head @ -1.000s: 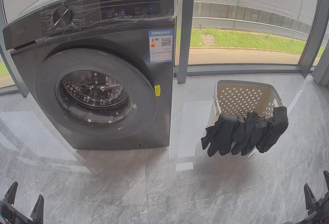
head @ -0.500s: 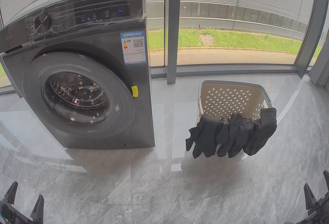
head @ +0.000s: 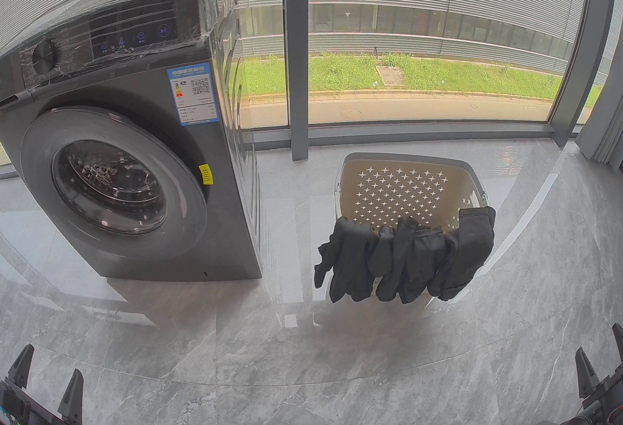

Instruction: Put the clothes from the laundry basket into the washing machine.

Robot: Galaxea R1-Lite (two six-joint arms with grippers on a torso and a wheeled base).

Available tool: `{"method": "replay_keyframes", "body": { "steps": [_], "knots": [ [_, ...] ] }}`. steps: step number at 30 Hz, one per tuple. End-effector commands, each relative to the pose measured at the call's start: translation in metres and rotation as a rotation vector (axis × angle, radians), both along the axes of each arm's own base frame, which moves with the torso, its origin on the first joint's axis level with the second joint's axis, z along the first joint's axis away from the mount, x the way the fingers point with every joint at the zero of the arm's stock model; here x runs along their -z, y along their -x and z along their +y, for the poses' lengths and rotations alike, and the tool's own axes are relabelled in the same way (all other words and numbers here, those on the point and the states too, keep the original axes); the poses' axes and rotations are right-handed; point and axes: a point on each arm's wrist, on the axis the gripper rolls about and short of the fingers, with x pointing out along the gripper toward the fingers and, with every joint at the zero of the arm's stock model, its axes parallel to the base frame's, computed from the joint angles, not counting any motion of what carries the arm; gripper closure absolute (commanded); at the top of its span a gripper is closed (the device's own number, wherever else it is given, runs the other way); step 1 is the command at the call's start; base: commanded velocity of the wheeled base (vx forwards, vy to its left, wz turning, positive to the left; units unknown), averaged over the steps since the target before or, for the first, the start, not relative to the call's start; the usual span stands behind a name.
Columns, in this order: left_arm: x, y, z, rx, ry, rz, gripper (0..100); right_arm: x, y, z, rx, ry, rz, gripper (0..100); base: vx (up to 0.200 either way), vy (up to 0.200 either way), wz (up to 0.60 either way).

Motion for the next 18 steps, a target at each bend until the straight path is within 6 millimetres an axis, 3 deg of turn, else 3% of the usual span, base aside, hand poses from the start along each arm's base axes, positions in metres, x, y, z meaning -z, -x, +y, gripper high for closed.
{"method": "replay_keyframes", "body": {
  "steps": [1,18],
  "knots": [
    [0.0053,0.0,0.0,0.0,0.001,0.001,0,0.0048,0.0001,0.0,-0.002,0.0,0.0,0,0.0,-0.2,0.0],
    [0.0053,0.0,0.0,0.001,0.001,0.001,0,0.0048,0.0001,0.0,-0.002,0.0,0.0,0,0.0,-0.188,0.0]
  ]
}}
